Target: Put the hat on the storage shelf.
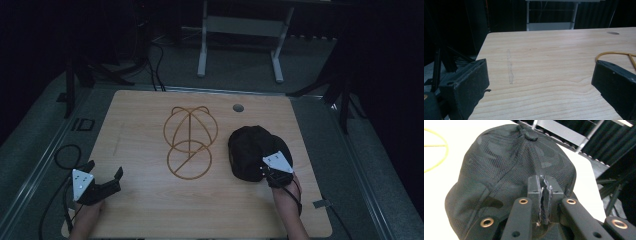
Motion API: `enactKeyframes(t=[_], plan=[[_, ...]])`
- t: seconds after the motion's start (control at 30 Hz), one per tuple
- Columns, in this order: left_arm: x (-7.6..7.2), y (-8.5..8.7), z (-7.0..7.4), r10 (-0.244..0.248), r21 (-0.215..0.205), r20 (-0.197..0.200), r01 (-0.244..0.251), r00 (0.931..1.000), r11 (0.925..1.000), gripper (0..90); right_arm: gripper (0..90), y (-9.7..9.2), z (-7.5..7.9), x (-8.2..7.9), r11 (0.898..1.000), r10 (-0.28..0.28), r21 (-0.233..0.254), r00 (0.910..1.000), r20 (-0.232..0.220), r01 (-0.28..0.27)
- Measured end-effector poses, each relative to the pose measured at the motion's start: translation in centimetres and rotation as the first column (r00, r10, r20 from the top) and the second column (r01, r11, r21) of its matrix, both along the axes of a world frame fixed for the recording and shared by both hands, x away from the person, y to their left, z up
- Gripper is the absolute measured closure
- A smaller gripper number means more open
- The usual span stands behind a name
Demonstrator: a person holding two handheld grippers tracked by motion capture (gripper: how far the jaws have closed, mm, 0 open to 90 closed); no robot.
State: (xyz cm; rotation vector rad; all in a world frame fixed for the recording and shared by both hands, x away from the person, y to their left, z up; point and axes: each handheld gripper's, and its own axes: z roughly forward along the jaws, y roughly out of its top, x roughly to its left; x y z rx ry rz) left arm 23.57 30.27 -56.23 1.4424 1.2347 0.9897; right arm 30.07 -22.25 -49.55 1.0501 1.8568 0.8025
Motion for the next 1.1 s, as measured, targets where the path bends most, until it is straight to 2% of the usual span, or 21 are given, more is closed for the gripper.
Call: enactKeyframes(t=[0.03, 0.07, 0.1, 0.2, 0.3, 0.33, 0.37, 0.4, 0.47, 0.53, 0.57, 0.6, 0.63, 0.67, 0.77, 0.8, 0.93, 1.0, 1.1], plan=[[0.0, 0.0, 0.0, 0.000, 0.000, 0.000, 0.000, 1.0000, 1.0000, 1.7, 84.2, 0.0, 0.0, 0.0, 1.000, 0.000, 0.000, 1.0000, 0.000, 0.000], [0.0, 0.0, 0.0, 0.000, -0.002, 0.001, 0.000, 1.0000, 1.0000, 1.7, 84.7, -0.5, 0.0, -0.4, 0.999, 0.052, 0.008, 0.9986, -0.002, -0.052], [0.0, 0.0, 0.0, 0.000, -0.002, 0.001, 0.000, 1.0000, 1.0000, 1.8, 84.7, -0.5, 0.0, -0.4, 0.999, 0.052, 0.008, 0.9986, -0.002, -0.052], [0.0, 0.0, 0.0, 0.000, 0.000, 0.001, 0.000, 1.0000, 1.0000, 1.8, 84.7, -1.6, 0.0, -1.5, 0.990, 0.138, 0.014, 0.9905, 0.005, -0.138], [0.0, 0.0, 0.0, 0.001, 0.000, 0.000, -0.001, 1.0000, 1.0000, 1.7, 82.7, -2.4, 0.0, -2.2, 0.989, 0.146, 0.021, 0.9892, 0.009, -0.146], [0.0, 0.0, 0.0, 0.003, 0.001, 0.002, -0.003, 1.0000, 1.0000, 1.7, 73.9, -3.1, 0.1, -2.7, 0.989, 0.140, 0.051, 0.9902, -0.003, -0.139], [0.0, 0.0, 0.0, 0.003, 0.001, 0.002, -0.003, 1.0000, 1.0000, 1.7, 73.9, -3.1, 0.1, -2.7, 0.989, 0.140, 0.051, 0.9902, -0.003, -0.139], [0.0, 0.0, 0.0, 0.004, 0.002, 0.003, -0.004, 1.0000, 1.0000, 1.8, 43.7, -3.8, 0.3, -3.0, 0.988, 0.124, 0.094, 0.9919, -0.024, -0.122], [0.0, 0.0, 0.0, 0.003, 0.002, 0.001, -0.003, 1.0000, 1.0000, 1.7, 35.5, -4.3, 0.3, -3.1, 0.988, 0.101, 0.117, 0.9942, -0.037, -0.096], [0.0, 0.0, 0.0, 0.003, 0.000, 0.000, -0.003, 1.0000, 1.0000, 1.7, 25.4, -4.8, -0.1, -2.8, 0.979, 0.115, 0.175, 0.9913, -0.064, -0.102], [0.0, 0.0, 0.0, 0.003, 0.000, 0.000, -0.003, 1.0000, 1.0000, 1.7, 23.8, -4.8, -0.3, -2.7, 0.980, 0.113, 0.175, 0.9911, -0.071, -0.099], [0.0, 0.0, 0.0, 0.003, 0.000, -0.001, -0.003, 1.0000, 1.0000, 1.7, 17.9, -4.8, -0.7, -2.3, 0.975, 0.123, 0.198, 0.9876, -0.098, -0.101], [0.0, 0.0, 0.0, 0.003, 0.000, -0.001, -0.003, 1.0000, 1.0000, 1.7, 17.9, -4.8, -0.7, -2.3, 0.975, 0.123, 0.198, 0.9876, -0.098, -0.101], [0.0, 0.0, 0.0, 0.003, 0.001, -0.001, -0.003, 1.0000, 1.0000, 1.7, 17.0, -4.8, -1.4, -1.4, 0.969, 0.116, 0.234, 0.9832, -0.141, -0.081], [0.0, 0.0, 0.0, 0.002, 0.000, -0.001, -0.002, 1.0000, 1.0000, 1.8, 18.0, -4.7, -1.9, -0.8, 0.968, 0.096, 0.243, 0.9832, -0.155, -0.056], [0.0, 0.0, 0.0, 0.002, 0.000, -0.001, -0.002, 1.0000, 1.0000, 1.7, 28.0, -4.6, -2.2, -0.2, 0.970, 0.084, 0.241, 0.9813, -0.173, -0.040], [0.0, 0.0, 0.0, 0.003, 0.000, -0.001, -0.003, 1.0000, 1.0000, 1.7, 52.1, -4.6, -2.1, -0.1, 0.969, 0.065, 0.247, 0.9864, -0.151, -0.026], [0.0, 0.0, 0.0, 0.003, 0.000, -0.002, -0.003, 1.0000, 1.0000, 1.7, 63.1, -4.5, -1.9, -0.2, 0.970, 0.059, 0.242, 0.9908, -0.122, -0.028], [0.0, 0.0, 0.0, 0.004, 0.000, -0.002, -0.004, 1.0000, 1.0000, 1.7, 74.9, -4.1, -1.6, -0.2, 0.976, 0.054, 0.214, 0.9936, -0.100, -0.032]])
